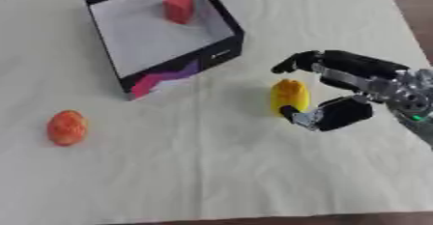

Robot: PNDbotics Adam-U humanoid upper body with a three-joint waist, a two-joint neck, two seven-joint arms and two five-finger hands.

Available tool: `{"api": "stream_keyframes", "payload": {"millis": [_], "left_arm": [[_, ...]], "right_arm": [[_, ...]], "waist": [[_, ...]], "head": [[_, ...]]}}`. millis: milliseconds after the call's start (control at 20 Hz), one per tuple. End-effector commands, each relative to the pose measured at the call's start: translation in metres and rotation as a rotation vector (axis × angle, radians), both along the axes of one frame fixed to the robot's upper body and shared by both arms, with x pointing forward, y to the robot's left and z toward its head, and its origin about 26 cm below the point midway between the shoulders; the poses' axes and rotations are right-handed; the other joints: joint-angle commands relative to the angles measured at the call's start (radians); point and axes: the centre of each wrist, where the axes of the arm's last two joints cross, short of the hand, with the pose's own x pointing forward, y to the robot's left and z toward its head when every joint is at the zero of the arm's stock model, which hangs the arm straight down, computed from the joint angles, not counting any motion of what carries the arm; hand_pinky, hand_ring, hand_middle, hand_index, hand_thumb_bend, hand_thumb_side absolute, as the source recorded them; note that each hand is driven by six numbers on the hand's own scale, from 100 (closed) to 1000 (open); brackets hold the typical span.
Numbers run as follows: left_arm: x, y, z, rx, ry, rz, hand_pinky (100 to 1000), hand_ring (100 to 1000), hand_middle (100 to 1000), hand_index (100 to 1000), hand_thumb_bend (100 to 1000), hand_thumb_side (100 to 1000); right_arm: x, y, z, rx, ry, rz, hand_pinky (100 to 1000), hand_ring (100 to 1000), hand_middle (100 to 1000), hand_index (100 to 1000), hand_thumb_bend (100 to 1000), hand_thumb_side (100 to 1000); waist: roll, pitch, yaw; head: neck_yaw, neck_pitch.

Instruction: Pick up objects on the table and place them in the box.

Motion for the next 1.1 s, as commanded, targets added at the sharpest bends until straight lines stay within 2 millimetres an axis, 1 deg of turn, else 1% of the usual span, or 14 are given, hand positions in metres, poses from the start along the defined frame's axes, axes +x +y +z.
{"api": "stream_keyframes", "payload": {"millis": [50, 200, 700, 900, 1100], "left_arm": [[-0.002, 0.002, 0.006, 0.013, -0.018, -0.005, 792, 760, 794, 822, 249, 556], [-0.002, 0.003, 0.005, 0.011, -0.017, -0.008, 795, 761, 792, 822, 238, 561], [-0.003, 0.003, 0.002, 0.001, -0.008, -0.014, 800, 761, 783, 817, 218, 572], [-0.003, 0.003, 0.001, -0.003, -0.005, -0.013, 801, 761, 780, 814, 212, 576], [-0.002, 0.004, 0.0, -0.004, -0.002, -0.013, 802, 760, 777, 810, 207, 579]], "right_arm": [[-0.001, 0.004, 0.007, -0.04, -0.016, 0.01, 958, 900, 863, 922, 272, 521], [-0.001, 0.007, 0.005, -0.055, 0.001, 0.01, 959, 900, 862, 921, 286, 520], [0.001, 0.014, 0.0, -0.098, 0.023, -0.016, 956, 907, 865, 923, 321, 538], [0.004, 0.013, -0.004, -0.116, 0.032, -0.029, 954, 909, 862, 924, 345, 536], [0.007, 0.011, -0.008, -0.135, 0.046, -0.024, 944, 889, 851, 925, 362, 523]], "waist": [[-0.004, 0.002, 0.003], [-0.002, 0.004, 0.007], [0.003, 0.014, 0.017], [0.004, 0.019, 0.021], [0.003, 0.022, 0.021]], "head": [[-0.001, -0.007], [-0.001, -0.005], [-0.005, -0.013], [-0.007, -0.015], [-0.006, -0.014]]}}
